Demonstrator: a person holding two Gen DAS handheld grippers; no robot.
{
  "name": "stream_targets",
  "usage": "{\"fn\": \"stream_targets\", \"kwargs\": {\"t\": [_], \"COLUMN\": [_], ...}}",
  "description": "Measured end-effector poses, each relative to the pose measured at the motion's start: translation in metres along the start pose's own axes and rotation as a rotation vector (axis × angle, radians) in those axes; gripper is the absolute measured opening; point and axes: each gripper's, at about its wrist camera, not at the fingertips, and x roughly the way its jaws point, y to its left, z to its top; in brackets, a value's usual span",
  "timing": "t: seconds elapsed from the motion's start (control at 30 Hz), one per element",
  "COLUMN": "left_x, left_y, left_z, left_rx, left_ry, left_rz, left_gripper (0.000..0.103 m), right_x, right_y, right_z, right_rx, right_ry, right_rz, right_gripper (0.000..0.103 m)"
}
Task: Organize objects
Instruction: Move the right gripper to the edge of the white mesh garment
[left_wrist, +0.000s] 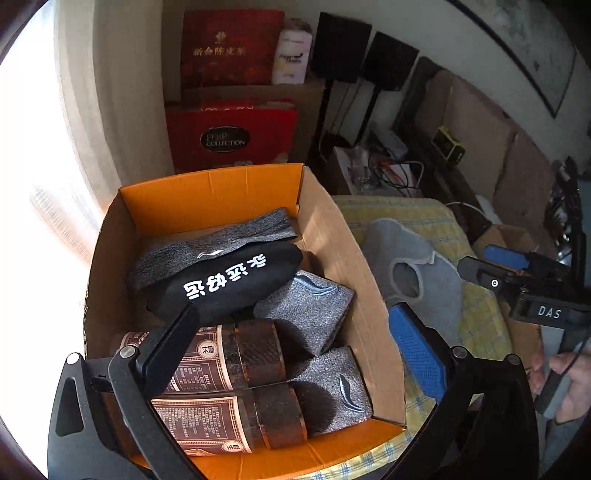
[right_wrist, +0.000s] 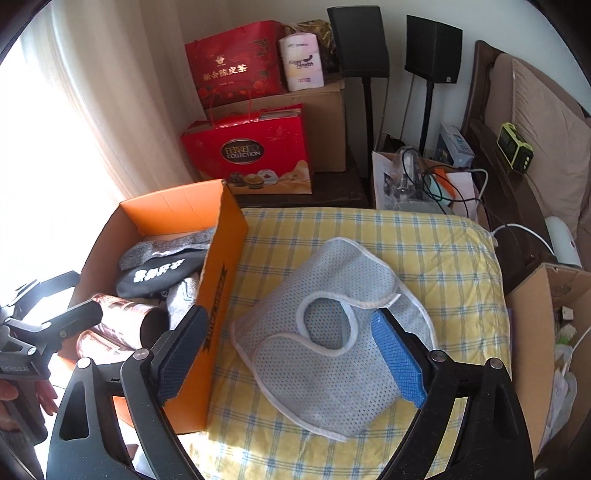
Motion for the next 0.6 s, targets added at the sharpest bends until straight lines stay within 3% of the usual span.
{"fn": "stream_targets", "kwargs": {"t": [0.17,0.37,0.6], "left_x": [0.002,0.000,0.015], "left_y": [-0.018,-0.045,-0.071], "left_z": [-0.008,-0.018,-0.025], "left_rx": [-0.007,0.006,0.030], "left_ry": [0.024,-0.013,0.005], "left_rz": [-0.056,-0.105,-0.126], "left_gripper": [0.102,0.102,0.102], "right_x": [-0.003,0.006,0.025], "right_y": [-0.040,-0.087,-0.109], "right_z": [-0.022,-0.053,-0.076], "right_rx": [0.074,0.184,0.248], "right_ry": [0.025,0.056,0.088], "right_rz": [-0.036,-0.057,-0.048], "right_gripper": [0.091,0.091,0.091]}}
